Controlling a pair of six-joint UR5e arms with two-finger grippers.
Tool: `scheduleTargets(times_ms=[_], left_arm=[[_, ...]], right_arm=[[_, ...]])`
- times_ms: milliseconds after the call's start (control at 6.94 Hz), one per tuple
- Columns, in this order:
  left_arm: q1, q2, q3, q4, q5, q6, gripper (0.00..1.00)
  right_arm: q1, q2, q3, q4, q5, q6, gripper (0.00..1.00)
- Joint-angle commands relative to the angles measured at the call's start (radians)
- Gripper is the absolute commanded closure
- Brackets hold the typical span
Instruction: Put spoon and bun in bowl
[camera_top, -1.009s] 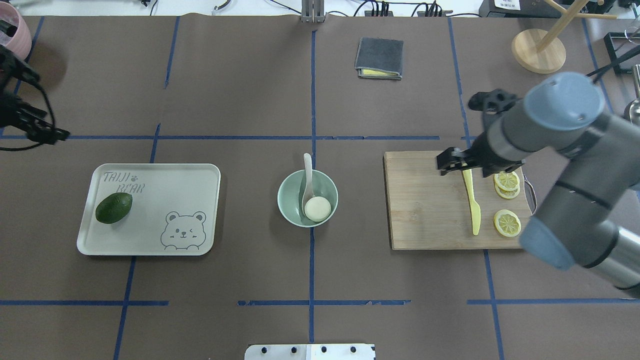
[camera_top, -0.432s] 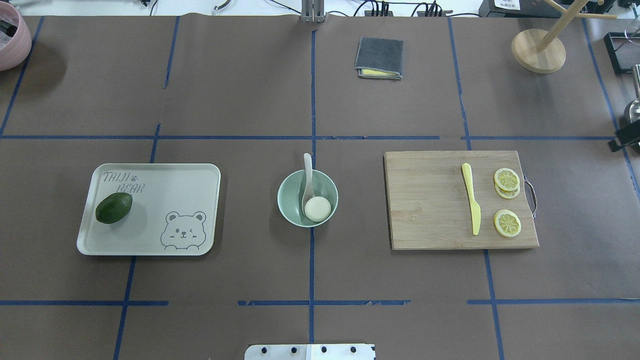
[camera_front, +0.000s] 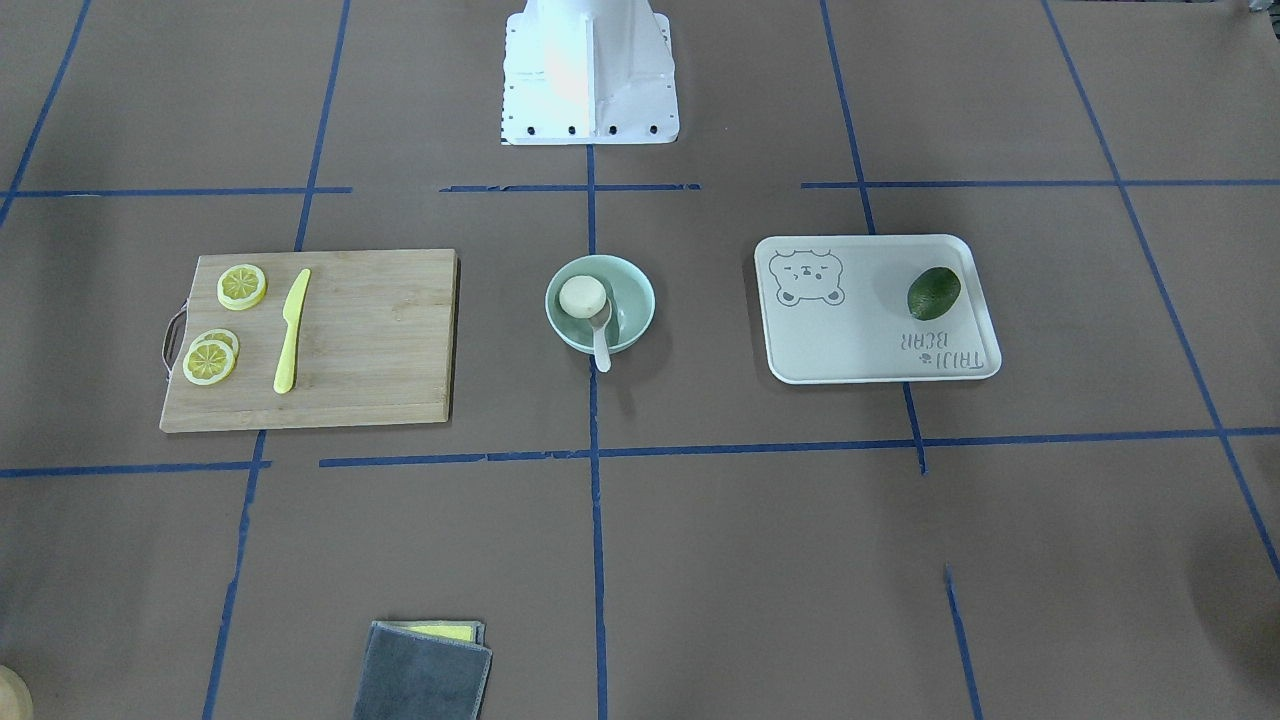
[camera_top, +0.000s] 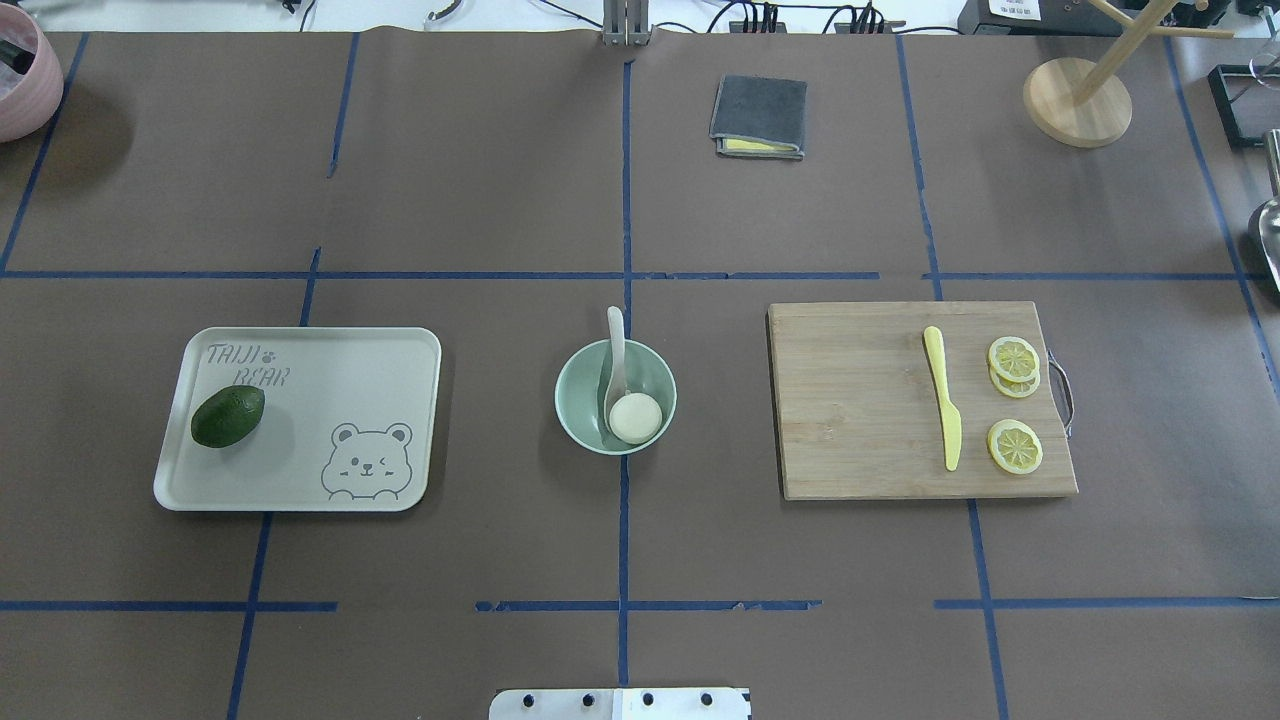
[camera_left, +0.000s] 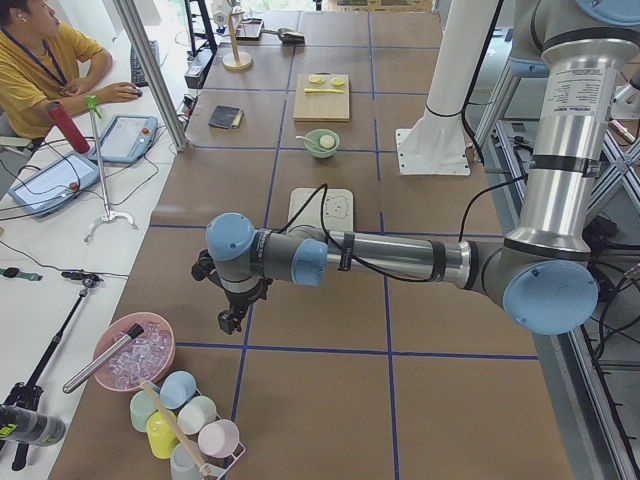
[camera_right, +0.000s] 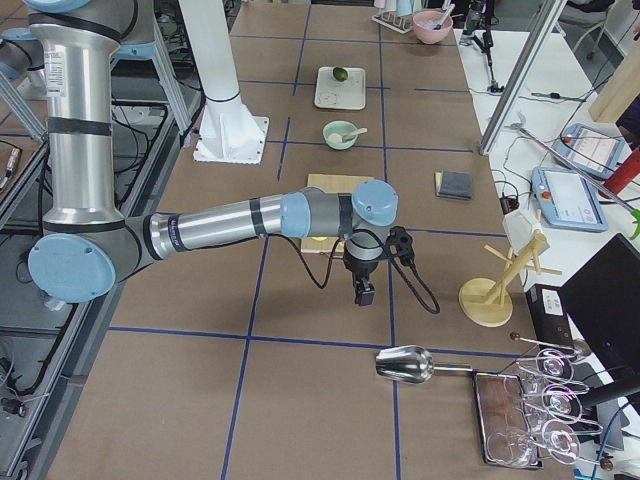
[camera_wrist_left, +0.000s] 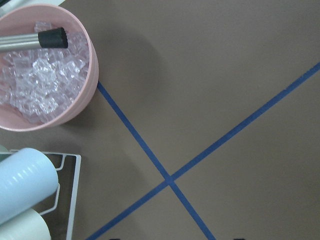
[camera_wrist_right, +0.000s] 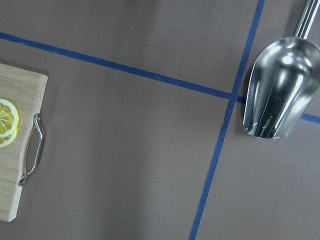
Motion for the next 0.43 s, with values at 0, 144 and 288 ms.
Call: scheduleTargets(times_ms=[0,144,288], left_arm=[[-0.001,-0.004,-0.057,0.093,-0.026,-0.137,0.00],[-0.001,0.008,-0.068,0.095,-0.008,-0.164,0.00],[0.002,0.054,-0.065,0.066,0.018,-0.159,0.00]], right_arm=[[0.008,0.000,-0.003,-0.011,-0.001,-0.016,0.00],[0.008,-0.001,-0.001,-0.006,0.001,-0.009,0.00],[0.008,0.002,-0.010,-0.005,-0.007,-0.001,0.00]])
